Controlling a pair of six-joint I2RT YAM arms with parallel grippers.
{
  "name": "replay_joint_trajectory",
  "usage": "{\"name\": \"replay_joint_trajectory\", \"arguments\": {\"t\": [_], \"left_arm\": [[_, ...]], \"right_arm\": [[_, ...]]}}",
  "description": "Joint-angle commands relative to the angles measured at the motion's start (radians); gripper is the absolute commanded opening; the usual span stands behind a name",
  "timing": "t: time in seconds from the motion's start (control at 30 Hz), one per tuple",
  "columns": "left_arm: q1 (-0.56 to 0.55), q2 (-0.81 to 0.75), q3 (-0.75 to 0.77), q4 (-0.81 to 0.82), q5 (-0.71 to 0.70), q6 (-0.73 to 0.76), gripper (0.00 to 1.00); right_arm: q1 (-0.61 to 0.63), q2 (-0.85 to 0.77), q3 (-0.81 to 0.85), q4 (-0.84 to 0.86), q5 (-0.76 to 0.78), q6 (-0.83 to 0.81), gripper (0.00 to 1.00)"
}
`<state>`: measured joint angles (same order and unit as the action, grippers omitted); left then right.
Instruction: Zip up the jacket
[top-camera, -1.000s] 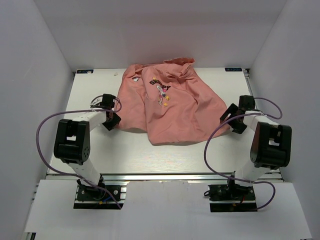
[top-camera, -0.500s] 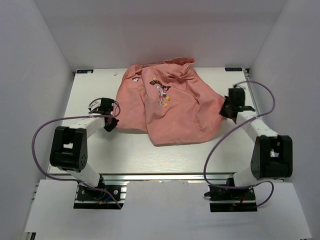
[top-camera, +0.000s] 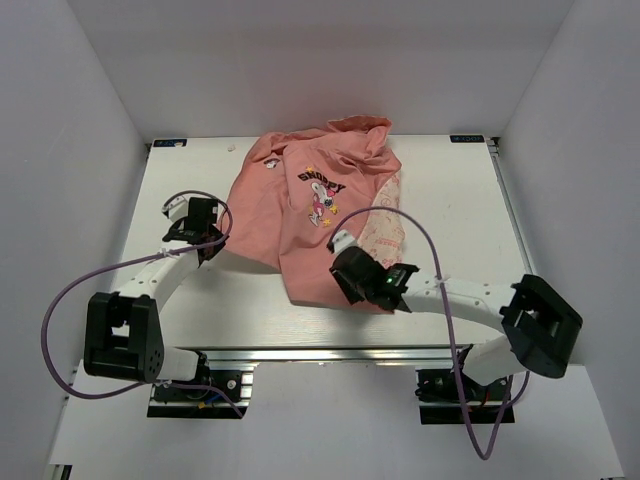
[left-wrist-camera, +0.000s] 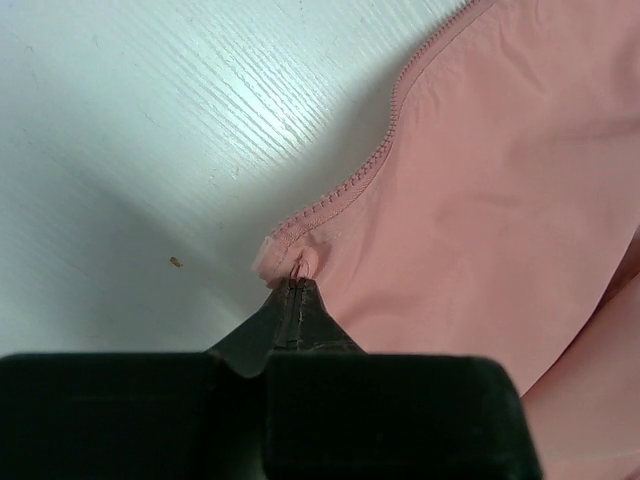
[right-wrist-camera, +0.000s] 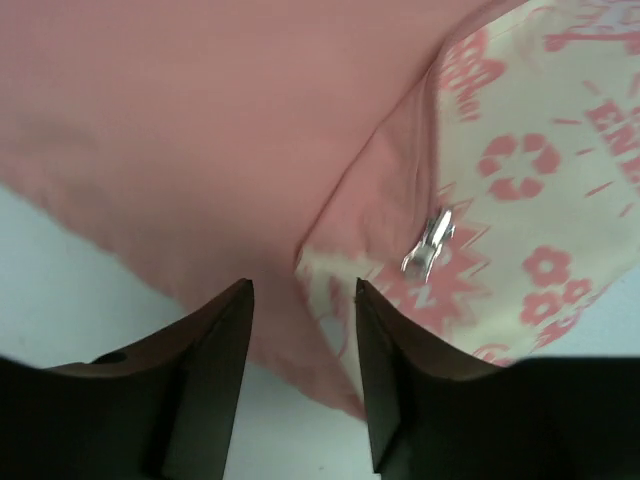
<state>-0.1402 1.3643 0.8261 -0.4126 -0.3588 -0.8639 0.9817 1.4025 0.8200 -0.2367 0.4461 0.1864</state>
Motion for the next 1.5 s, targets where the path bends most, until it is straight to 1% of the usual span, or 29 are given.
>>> {"name": "replay_joint_trajectory", "arguments": {"t": [0.0, 0.03, 0.07, 0.1, 0.13, 0.2, 0.23, 0.3, 0.33, 0.37, 0.4, 0.43, 0.5, 0.53, 0.6, 0.63, 0.67, 0.73, 0.87, 0.9, 0.93, 0.97, 1.0, 1.07, 1.17, 1.2, 1.27, 1.33, 1.47], "left_arm": [[-0.006, -0.042, 0.010, 0.001, 0.018, 0.034, 0.00], [-0.016, -0.051, 0.011, 0.014, 0.026, 0.042, 0.00], [-0.028, -0.071, 0.010, 0.021, 0.033, 0.064, 0.00], [-0.044, -0.079, 0.011, 0.026, 0.032, 0.072, 0.00], [-0.082, -0.088, 0.016, 0.035, 0.031, 0.081, 0.00], [-0.139, -0.096, 0.054, 0.035, 0.002, 0.120, 0.00], [-0.215, -0.093, 0.080, 0.022, -0.023, 0.132, 0.00], [-0.307, -0.061, 0.172, -0.006, -0.127, 0.175, 0.00], [-0.391, -0.048, 0.203, -0.024, -0.152, 0.192, 0.00], [-0.436, -0.035, 0.258, -0.025, -0.170, 0.234, 0.00], [-0.475, -0.021, 0.283, -0.023, -0.201, 0.259, 0.00], [-0.565, 0.013, 0.310, -0.040, -0.227, 0.275, 0.00], [-0.662, 0.057, 0.394, -0.067, -0.268, 0.344, 0.00], [-0.758, 0.109, 0.422, -0.112, -0.290, 0.367, 0.00], [-0.843, 0.157, 0.473, -0.147, -0.278, 0.428, 0.00], [-0.910, 0.182, 0.479, -0.194, -0.205, 0.443, 0.00], [-0.936, 0.224, 0.479, -0.219, -0.157, 0.442, 0.00], [-0.984, 0.252, 0.443, -0.274, -0.038, 0.419, 0.00], [-1.012, 0.237, 0.320, -0.233, 0.130, 0.390, 0.00], [-1.012, 0.230, 0.305, -0.206, 0.159, 0.388, 0.07], [-1.012, 0.223, 0.295, -0.198, 0.187, 0.388, 0.27], [-1.013, 0.214, 0.292, -0.189, 0.226, 0.385, 0.54], [-1.013, 0.188, 0.288, -0.180, 0.242, 0.385, 0.98], [-1.013, 0.156, 0.277, -0.166, 0.239, 0.384, 0.98], [-1.012, 0.090, 0.287, -0.215, 0.141, 0.326, 0.98], [-1.007, 0.066, 0.297, -0.251, 0.074, 0.312, 0.98], [-0.989, 0.042, 0.327, -0.282, 0.047, 0.287, 0.98], [-0.946, 0.000, 0.334, -0.289, 0.056, 0.275, 0.98], [-0.814, -0.077, 0.239, -0.217, 0.156, 0.252, 0.98]], "right_arm": [[0.054, 0.010, 0.011, -0.047, 0.043, 0.046, 0.52], [0.055, -0.006, 0.010, -0.050, 0.033, 0.059, 0.59], [0.055, -0.020, 0.007, -0.058, 0.040, 0.073, 0.72], [0.054, -0.039, 0.005, -0.064, 0.046, 0.102, 0.76], [0.054, -0.084, 0.004, -0.073, 0.049, 0.111, 0.89], [0.051, -0.143, -0.007, -0.099, 0.072, 0.146, 0.89], [0.048, -0.213, -0.013, -0.105, 0.075, 0.178, 0.89], [0.016, -0.290, -0.033, -0.136, 0.091, 0.231, 0.89], [-0.003, -0.371, -0.062, -0.144, 0.088, 0.276, 0.89], [-0.023, -0.411, -0.079, -0.151, 0.079, 0.297, 0.89], [-0.069, -0.487, -0.096, -0.168, 0.069, 0.320, 0.89], [-0.096, -0.526, -0.129, -0.171, 0.056, 0.337, 0.89], [-0.177, -0.586, -0.160, -0.191, 0.034, 0.366, 0.89], [-0.208, -0.627, -0.179, -0.219, 0.028, 0.373, 0.89], [-0.274, -0.657, -0.193, -0.243, 0.008, 0.395, 0.89], [-0.293, -0.671, -0.197, -0.254, -0.001, 0.397, 0.89], [-0.304, -0.675, -0.206, -0.263, -0.029, 0.392, 0.89], [-0.316, -0.668, -0.214, -0.274, -0.033, 0.395, 0.89], [-0.325, -0.619, -0.216, -0.285, -0.046, 0.383, 0.89], [-0.324, -0.596, -0.213, -0.286, -0.052, 0.374, 0.89], [-0.324, -0.587, -0.211, -0.283, -0.055, 0.374, 0.89], [-0.324, -0.579, -0.211, -0.277, -0.067, 0.371, 0.90], [-0.324, -0.562, -0.209, -0.259, -0.081, 0.354, 0.89], [-0.324, -0.548, -0.205, -0.237, -0.128, 0.325, 0.89], [-0.324, -0.528, -0.188, -0.213, -0.190, 0.271, 0.89], [-0.324, -0.514, -0.174, -0.201, -0.208, 0.260, 0.89], [-0.324, -0.498, -0.157, -0.185, -0.259, 0.242, 0.89], [-0.322, -0.453, -0.134, -0.153, -0.320, 0.217, 0.89], [-0.318, -0.331, -0.090, -0.127, -0.320, 0.219, 0.89]]}}
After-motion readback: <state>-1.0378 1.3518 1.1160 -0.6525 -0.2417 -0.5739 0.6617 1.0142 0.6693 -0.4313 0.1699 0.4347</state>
